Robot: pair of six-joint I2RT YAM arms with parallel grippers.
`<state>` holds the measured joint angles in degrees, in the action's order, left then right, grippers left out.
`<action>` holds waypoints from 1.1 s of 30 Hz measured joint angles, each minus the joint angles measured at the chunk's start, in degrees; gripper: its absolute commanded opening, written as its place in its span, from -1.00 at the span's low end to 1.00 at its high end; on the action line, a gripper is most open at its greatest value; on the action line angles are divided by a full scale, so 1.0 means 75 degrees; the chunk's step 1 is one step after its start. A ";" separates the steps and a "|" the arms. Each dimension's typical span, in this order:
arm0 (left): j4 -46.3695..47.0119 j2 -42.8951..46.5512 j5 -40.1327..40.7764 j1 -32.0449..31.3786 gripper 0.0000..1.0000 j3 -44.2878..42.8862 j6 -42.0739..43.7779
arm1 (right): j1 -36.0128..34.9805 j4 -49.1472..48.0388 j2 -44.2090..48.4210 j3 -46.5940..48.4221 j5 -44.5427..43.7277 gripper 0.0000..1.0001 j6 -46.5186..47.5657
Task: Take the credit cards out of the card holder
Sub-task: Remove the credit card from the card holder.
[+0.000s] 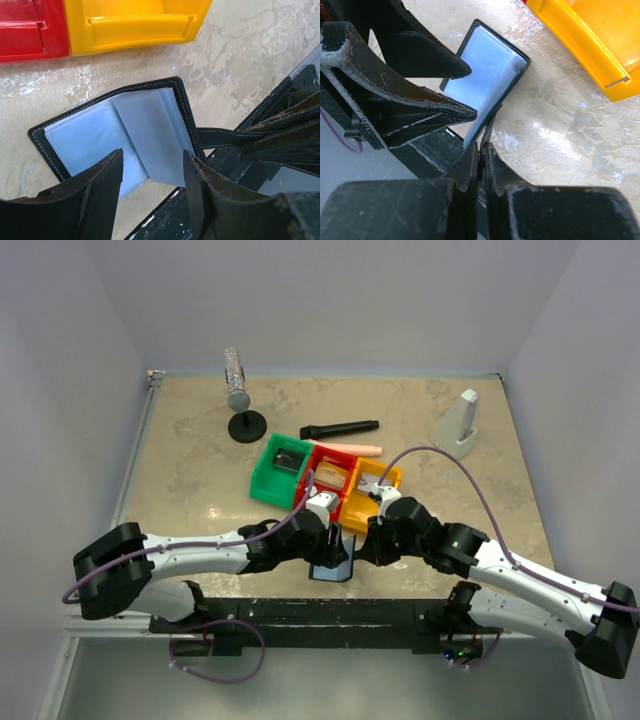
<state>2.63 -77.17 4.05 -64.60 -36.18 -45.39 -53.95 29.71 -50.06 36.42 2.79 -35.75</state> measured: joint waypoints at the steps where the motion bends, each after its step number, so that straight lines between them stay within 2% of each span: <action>1: 0.0012 -0.0015 -0.0006 0.0000 0.12 -0.0009 0.0003 | 0.0000 0.0000 0.0000 0.0000 0.0000 -1.00 0.0003; 20: 0.0070 -0.0484 -0.0079 -0.0015 0.09 -0.0198 0.0003 | 0.0000 0.0015 0.0000 0.0087 0.0154 -1.00 0.0003; 33: -0.0615 -0.0493 0.0609 -0.0015 0.08 -0.0181 -0.0029 | 0.0000 0.0038 0.0000 0.0175 0.0166 -1.00 0.0058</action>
<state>-1.98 -80.86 8.62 -64.71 -37.54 -45.60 -53.95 30.00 -50.06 37.74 4.03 -35.31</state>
